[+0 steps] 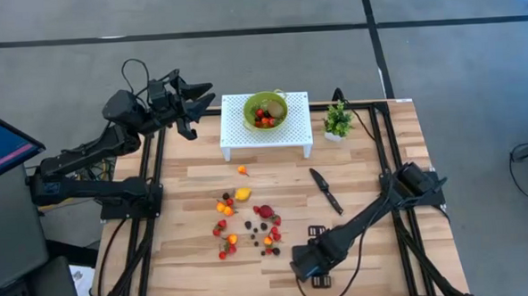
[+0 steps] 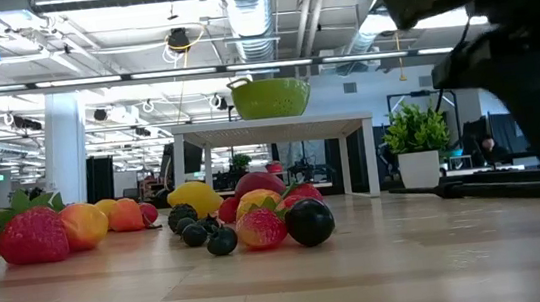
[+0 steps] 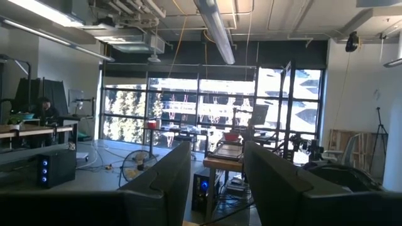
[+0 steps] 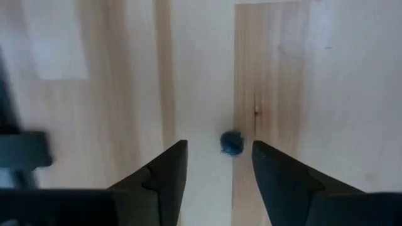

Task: Pick & Place Fruit
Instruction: Put the black blueberry into the green strainer bowl

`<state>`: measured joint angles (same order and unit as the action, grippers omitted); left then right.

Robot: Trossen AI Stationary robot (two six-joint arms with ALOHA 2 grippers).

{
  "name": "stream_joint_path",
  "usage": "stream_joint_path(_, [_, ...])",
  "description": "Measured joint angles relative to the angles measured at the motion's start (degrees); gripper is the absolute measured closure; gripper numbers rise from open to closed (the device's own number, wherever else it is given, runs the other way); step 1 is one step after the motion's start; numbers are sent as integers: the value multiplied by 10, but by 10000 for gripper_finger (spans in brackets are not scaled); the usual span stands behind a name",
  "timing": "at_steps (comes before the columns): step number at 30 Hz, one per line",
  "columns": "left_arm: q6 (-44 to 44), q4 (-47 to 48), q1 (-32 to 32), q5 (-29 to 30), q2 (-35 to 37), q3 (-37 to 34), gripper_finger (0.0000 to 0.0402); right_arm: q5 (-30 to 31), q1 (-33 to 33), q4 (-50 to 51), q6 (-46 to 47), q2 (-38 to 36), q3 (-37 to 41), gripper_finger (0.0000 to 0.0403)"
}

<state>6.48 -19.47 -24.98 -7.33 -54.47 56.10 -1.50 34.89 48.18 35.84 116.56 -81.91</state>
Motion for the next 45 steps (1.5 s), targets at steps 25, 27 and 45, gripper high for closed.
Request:
stream_joint_path(25, [0, -1, 0, 0, 0, 0, 259, 5, -6, 6, -3, 39, 0, 321])
stream_joint_path(27, [0, -1, 0, 0, 0, 0, 259, 5, -7, 7, -3, 39, 0, 333])
stream_joint_path(45, [0, -1, 0, 0, 0, 0, 259, 2, -20, 51, -18, 44, -31, 355])
